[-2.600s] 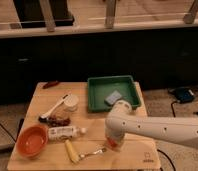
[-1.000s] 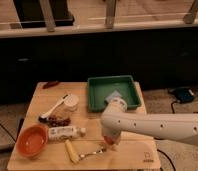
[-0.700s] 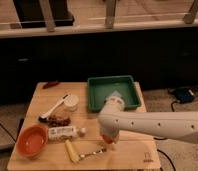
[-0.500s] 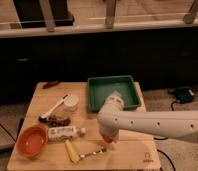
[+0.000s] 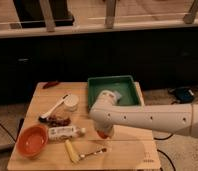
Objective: Place apple in paper cup
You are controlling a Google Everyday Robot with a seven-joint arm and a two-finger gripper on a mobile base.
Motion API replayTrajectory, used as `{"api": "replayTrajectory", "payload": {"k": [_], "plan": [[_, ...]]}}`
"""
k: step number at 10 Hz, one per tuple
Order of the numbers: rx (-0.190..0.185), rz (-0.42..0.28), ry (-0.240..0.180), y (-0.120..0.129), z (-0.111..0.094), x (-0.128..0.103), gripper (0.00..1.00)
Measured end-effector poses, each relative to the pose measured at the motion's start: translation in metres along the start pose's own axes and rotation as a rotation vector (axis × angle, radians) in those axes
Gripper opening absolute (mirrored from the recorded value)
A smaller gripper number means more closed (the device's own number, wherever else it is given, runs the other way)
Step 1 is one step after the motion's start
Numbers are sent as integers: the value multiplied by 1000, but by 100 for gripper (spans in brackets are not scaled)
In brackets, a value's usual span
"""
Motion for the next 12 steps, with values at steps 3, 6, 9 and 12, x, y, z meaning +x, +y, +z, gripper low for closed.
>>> {"api": "replayTrajectory", "payload": {"k": [3,6,9,12], "plan": [[6,-28,11,-16,-15,4,8],[14,-45,19,-26,-28,8,3],[25,-68,29,-38,-39,14,2],[37,-98,34,-52,-48,19,2]]}}
